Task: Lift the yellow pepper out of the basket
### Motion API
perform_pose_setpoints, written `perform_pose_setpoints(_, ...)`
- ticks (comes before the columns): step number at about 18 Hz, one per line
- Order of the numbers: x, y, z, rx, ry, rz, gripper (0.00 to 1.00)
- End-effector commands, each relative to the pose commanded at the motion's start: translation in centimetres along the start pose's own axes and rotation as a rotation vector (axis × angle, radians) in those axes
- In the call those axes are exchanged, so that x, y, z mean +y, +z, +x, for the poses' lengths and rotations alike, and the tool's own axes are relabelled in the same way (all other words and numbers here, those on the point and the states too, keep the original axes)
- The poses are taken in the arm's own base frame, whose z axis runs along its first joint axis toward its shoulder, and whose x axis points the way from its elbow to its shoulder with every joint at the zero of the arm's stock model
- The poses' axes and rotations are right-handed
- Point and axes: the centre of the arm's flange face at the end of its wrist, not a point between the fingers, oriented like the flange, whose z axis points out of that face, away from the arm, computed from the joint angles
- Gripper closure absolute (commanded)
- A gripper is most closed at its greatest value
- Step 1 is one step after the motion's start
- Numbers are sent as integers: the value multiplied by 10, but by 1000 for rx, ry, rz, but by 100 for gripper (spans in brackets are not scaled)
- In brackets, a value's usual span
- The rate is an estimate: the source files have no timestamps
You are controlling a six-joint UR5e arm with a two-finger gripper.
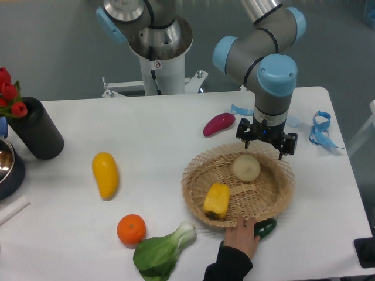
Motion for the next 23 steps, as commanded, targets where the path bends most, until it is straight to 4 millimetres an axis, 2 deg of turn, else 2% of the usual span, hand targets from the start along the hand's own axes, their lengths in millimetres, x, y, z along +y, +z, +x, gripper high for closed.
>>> perform_pose_setpoints(11,-3,-3,3,-3,-11,9,0)
perform_pose_setpoints(16,1,-15,21,-4,-75,24,0)
perform_pose_setpoints(20,-21,-32,37,28,-191,123,0)
perform_pose_setpoints(23,-38,-24,41,50,-252,125,0)
